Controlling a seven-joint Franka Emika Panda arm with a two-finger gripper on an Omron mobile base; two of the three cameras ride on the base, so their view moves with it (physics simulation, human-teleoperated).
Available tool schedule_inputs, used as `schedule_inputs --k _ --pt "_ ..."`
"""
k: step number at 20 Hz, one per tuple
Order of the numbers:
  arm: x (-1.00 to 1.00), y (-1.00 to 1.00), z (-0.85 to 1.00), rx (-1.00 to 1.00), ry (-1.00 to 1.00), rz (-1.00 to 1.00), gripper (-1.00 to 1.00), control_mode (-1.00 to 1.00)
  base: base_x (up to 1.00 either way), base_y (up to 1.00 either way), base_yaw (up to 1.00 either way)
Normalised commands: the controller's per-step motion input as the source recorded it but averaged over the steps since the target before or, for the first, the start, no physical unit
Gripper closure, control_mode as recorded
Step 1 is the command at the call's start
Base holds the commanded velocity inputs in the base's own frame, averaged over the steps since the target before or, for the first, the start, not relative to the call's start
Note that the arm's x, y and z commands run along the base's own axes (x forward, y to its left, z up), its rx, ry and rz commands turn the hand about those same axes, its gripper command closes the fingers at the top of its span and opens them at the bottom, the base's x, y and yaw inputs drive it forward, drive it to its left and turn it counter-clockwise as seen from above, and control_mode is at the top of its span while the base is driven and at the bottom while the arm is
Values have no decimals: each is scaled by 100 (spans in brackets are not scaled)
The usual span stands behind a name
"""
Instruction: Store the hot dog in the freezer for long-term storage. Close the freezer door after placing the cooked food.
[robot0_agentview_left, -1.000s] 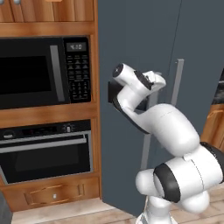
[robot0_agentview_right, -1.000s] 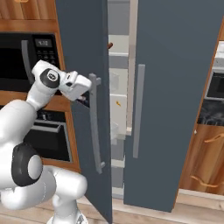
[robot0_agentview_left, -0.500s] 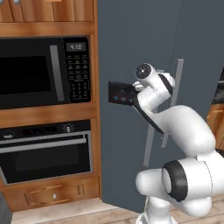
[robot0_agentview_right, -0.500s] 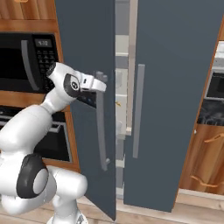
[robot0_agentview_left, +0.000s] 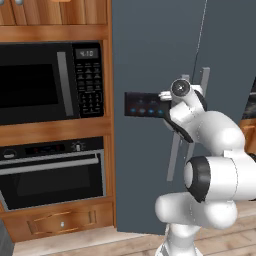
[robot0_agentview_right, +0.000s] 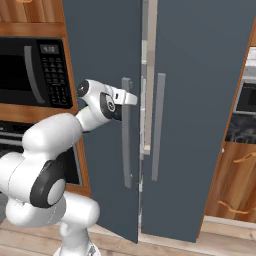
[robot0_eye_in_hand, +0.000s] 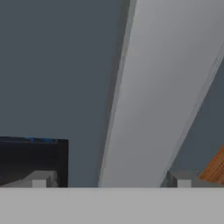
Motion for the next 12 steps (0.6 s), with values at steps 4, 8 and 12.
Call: schedule_inputs --k 4,8,12 --pt "75 0 2 0 0 0 -100 -100 0 0 0" --pt "43 -31 14 20 6 10 -100 -100 0 0 0" --pt "42 -22 9 31 2 9 -100 -100 0 0 0"
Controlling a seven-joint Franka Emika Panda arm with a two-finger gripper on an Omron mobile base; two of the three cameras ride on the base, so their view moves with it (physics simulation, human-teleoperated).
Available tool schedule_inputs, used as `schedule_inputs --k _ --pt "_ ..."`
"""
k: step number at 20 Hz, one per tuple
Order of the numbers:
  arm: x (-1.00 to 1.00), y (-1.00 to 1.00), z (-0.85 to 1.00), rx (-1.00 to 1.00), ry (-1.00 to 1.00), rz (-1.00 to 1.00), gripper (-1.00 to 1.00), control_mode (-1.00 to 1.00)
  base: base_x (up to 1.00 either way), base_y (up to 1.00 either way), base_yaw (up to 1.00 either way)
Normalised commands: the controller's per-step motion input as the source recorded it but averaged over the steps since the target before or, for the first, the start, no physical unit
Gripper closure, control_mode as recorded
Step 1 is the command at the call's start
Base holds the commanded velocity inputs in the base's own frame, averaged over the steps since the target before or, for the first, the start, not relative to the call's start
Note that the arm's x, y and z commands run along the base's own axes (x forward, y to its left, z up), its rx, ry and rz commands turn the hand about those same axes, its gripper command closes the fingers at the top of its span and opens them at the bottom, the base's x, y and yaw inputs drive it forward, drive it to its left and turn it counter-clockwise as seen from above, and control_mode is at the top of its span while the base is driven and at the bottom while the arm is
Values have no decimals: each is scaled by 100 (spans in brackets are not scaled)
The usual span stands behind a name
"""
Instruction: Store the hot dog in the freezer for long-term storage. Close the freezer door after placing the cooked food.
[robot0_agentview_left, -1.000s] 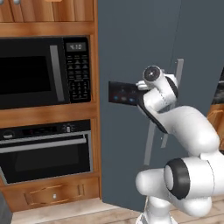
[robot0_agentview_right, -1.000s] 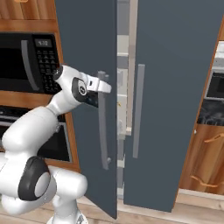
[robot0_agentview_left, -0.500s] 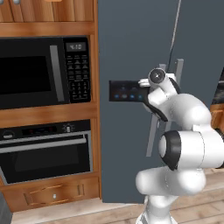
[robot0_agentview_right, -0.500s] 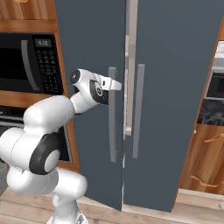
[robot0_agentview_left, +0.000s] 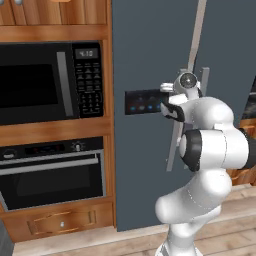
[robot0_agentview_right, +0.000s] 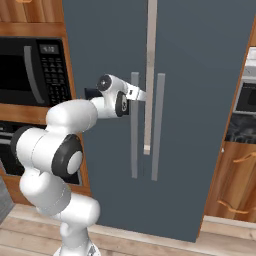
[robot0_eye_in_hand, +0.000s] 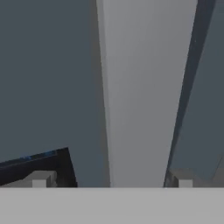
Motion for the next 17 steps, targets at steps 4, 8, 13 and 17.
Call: schedule_inputs --k 4,8,13,17 --pt "69 0 0 9 2 8 -100 -100 0 0 0" --pt "72 -9 0 4 0 20 -100 -100 0 0 0" --pt "67 -10 13 3 5 19 -100 -100 0 0 0" --pt "54 -17 17 1 12 19 -100 -100 0 0 0"
